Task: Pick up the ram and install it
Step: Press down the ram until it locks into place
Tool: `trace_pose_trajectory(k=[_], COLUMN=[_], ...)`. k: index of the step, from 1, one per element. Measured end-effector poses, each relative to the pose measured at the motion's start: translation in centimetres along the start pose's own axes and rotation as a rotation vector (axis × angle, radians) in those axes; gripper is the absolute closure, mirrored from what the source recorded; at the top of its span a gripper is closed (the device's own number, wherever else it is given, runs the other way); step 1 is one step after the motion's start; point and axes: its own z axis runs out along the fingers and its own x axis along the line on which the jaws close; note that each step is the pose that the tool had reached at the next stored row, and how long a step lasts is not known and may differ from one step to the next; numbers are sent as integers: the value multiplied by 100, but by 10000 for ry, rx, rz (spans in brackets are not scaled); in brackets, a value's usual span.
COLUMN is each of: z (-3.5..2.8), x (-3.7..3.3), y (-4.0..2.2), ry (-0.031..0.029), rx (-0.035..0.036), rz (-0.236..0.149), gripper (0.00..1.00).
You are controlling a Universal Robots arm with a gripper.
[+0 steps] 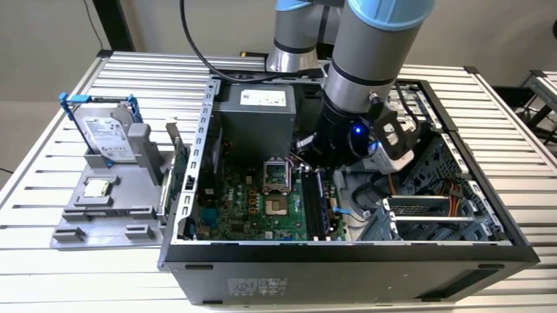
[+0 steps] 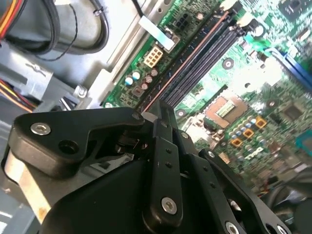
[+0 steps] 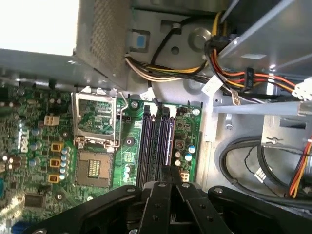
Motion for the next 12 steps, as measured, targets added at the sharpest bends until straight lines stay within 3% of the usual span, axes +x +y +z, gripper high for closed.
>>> trace_pose_trajectory(k=[12], z=[0], x=[0], y=[0], ry=[59], rx=[-40], rz=[-2196], gripper=[100])
